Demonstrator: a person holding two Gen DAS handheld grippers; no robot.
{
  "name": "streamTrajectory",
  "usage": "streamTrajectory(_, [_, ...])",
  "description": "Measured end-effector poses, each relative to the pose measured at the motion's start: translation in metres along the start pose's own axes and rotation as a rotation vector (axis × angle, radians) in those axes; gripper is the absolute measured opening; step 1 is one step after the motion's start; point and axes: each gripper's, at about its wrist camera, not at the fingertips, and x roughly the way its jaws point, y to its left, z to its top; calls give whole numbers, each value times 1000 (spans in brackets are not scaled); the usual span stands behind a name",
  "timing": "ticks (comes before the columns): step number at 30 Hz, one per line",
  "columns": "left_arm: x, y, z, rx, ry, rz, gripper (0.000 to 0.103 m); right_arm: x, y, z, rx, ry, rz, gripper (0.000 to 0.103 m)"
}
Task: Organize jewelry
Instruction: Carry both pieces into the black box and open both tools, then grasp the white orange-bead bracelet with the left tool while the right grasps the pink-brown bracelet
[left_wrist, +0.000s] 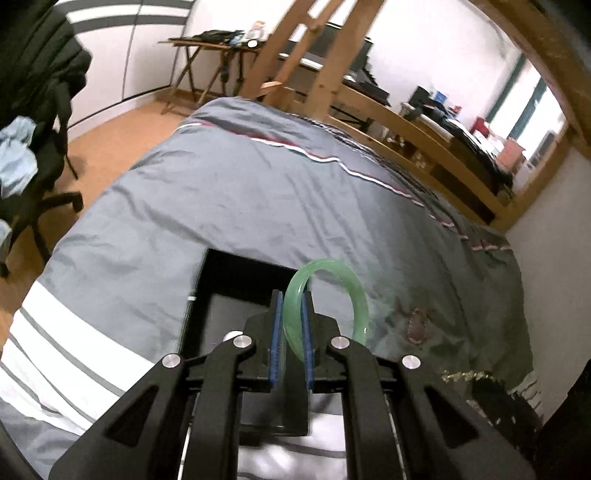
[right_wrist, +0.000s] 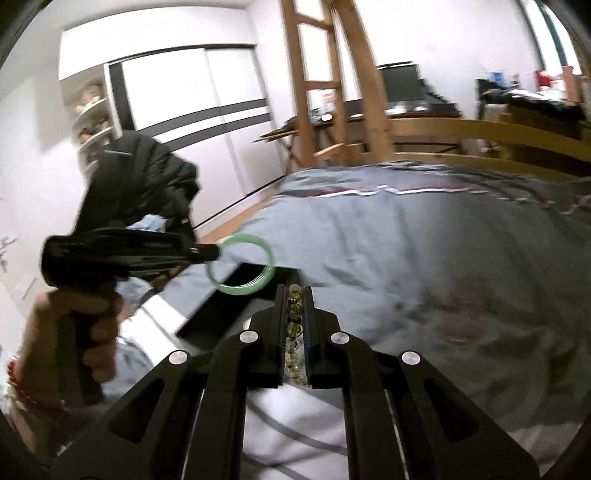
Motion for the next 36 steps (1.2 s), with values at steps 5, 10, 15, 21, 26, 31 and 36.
streamTrajectory(5, [4,31,3,-51,2,9,9,40,32,7,0,32,88,9])
streamTrajectory(10, [14,49,0,-91,33,14,10,72,51,3,8,72,131,8])
streamTrajectory(15, [22,47,0,-75,50,8,11,97,59,-12,11,145,144,9])
streamTrajectory(21, [18,46,0,-79,27,5,11,92,46,-11,43,151,129,29])
streamTrajectory(26, [12,32,-4,-57,-10,-3,65,50,18,1,67,48,71,71])
streamTrajectory(31, [6,2,-8,14,-39,-17,86,8,-25,4,70,10,-51,84])
streamTrajectory(36, [11,-42,-19,155,-34,14,89,-35,-77,1,121,-12,-150,90])
